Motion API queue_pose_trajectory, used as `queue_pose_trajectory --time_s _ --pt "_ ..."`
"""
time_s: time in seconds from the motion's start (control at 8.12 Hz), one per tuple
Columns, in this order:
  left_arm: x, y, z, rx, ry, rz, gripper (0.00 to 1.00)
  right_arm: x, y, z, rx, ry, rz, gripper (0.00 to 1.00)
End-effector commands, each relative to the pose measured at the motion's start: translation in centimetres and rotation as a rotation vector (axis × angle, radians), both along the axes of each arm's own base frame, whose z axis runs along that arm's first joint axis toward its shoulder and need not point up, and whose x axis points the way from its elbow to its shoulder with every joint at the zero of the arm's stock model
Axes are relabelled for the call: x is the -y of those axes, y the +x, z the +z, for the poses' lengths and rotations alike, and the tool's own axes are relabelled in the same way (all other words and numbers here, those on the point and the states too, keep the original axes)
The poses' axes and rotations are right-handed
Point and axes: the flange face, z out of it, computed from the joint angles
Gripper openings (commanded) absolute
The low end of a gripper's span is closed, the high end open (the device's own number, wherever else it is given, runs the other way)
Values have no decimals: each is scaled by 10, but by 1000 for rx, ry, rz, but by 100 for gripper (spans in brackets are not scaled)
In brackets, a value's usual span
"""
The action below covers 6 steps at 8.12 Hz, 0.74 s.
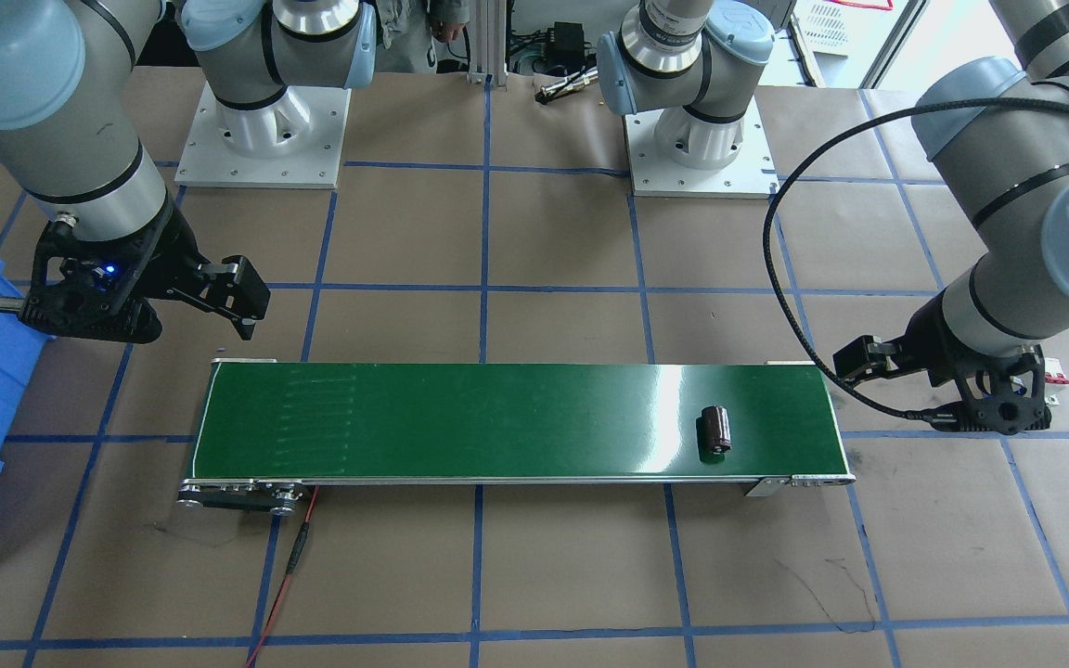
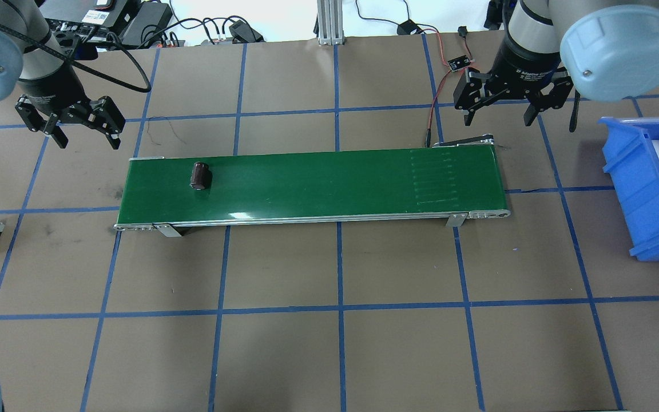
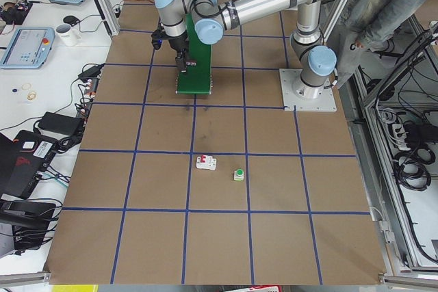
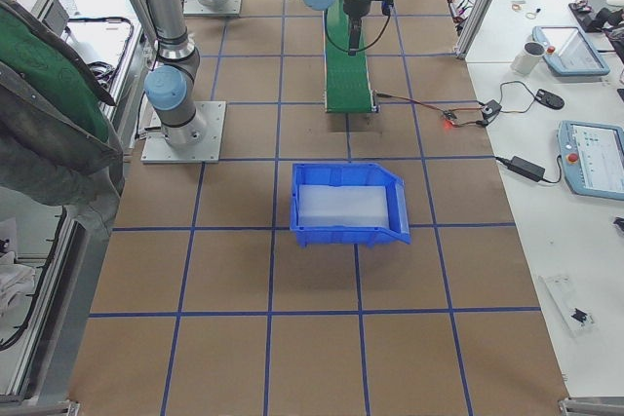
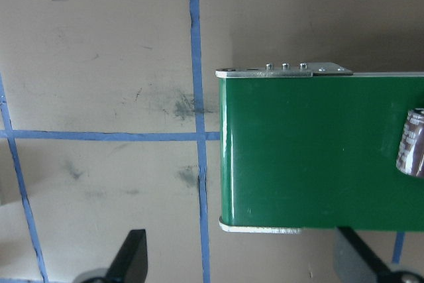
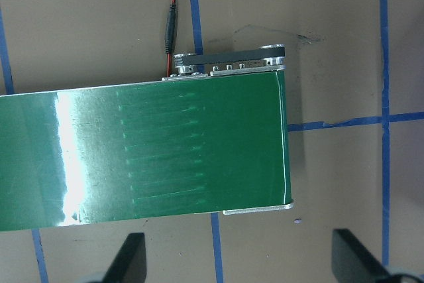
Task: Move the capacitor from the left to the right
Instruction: 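Raise the left gripper away while the right gripper moves toward the belt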
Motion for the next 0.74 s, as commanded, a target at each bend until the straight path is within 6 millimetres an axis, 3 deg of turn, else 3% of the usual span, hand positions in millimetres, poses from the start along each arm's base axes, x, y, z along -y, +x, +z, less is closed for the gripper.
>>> queue_pose_trajectory --time_s 0.0,0.37,0.62 --pt "-26 -7 42 -7 54 -3 100 -7 8 -21 68 38 -20 99" --pt "-66 -14 84 -5 88 -8 100 -2 18 -46 158 90 -86 95" --pt "-79 -27 96 -16 91 -20 100 24 21 -69 185 30 -88 99"
